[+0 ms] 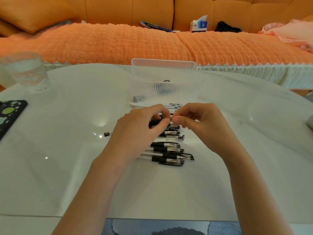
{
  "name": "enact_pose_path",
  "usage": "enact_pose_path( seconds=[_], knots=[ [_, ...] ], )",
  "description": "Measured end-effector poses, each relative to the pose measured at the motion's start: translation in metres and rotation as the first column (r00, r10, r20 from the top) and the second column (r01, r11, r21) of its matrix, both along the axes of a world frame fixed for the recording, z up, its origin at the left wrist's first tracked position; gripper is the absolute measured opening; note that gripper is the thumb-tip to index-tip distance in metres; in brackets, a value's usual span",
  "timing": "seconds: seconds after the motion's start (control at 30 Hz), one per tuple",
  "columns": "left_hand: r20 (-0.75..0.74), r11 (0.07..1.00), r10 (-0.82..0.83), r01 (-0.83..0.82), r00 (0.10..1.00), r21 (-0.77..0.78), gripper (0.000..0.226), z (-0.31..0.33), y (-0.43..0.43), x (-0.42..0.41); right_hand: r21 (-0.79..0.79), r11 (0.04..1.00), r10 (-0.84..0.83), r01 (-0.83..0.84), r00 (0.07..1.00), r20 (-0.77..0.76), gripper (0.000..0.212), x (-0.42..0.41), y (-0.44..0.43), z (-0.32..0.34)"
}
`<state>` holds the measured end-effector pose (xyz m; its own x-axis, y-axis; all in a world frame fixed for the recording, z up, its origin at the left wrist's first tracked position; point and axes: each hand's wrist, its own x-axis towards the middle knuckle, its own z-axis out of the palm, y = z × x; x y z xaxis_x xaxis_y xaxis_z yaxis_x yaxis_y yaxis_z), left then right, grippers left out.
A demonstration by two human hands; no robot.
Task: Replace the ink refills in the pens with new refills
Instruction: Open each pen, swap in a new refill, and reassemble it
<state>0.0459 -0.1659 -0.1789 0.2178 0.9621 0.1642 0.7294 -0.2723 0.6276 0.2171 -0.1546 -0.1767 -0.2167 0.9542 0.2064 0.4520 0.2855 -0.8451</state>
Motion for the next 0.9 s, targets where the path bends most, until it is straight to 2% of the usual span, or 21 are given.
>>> enact_pose_path(
  seconds=[0.13,0.23,0.43,0.63,0.9],
  knots=[
    [0.034,1.000,0.000,0.001,0.999,-0.026,0.006,-0.001,0.001,0.001,0.031,0.999,-0.018,0.017,1.000,0.022,0.012,0.003,-0.001,0.000],
    [0.040,0.999,0.017,-0.015,0.999,-0.049,0.009,-0.001,0.002,-0.007,0.060,0.994,-0.092,0.091,0.996,0.016,0.014,0.016,-0.001,0.001],
    [0.028,0.997,0.072,-0.071,0.997,-0.041,0.008,-0.003,0.003,-0.013,0.053,0.958,-0.286,0.283,0.923,0.258,0.015,0.043,0.003,-0.009],
    [0.005,0.998,0.048,-0.047,0.999,-0.052,0.006,-0.004,0.003,-0.011,0.028,0.959,-0.265,0.283,0.853,0.449,0.013,0.047,0.010,-0.019],
    [0.018,0.997,0.030,-0.029,0.999,-0.065,0.005,-0.004,0.002,-0.013,0.003,0.948,-0.279,0.319,0.823,0.495,0.017,0.052,0.013,-0.022]
  ],
)
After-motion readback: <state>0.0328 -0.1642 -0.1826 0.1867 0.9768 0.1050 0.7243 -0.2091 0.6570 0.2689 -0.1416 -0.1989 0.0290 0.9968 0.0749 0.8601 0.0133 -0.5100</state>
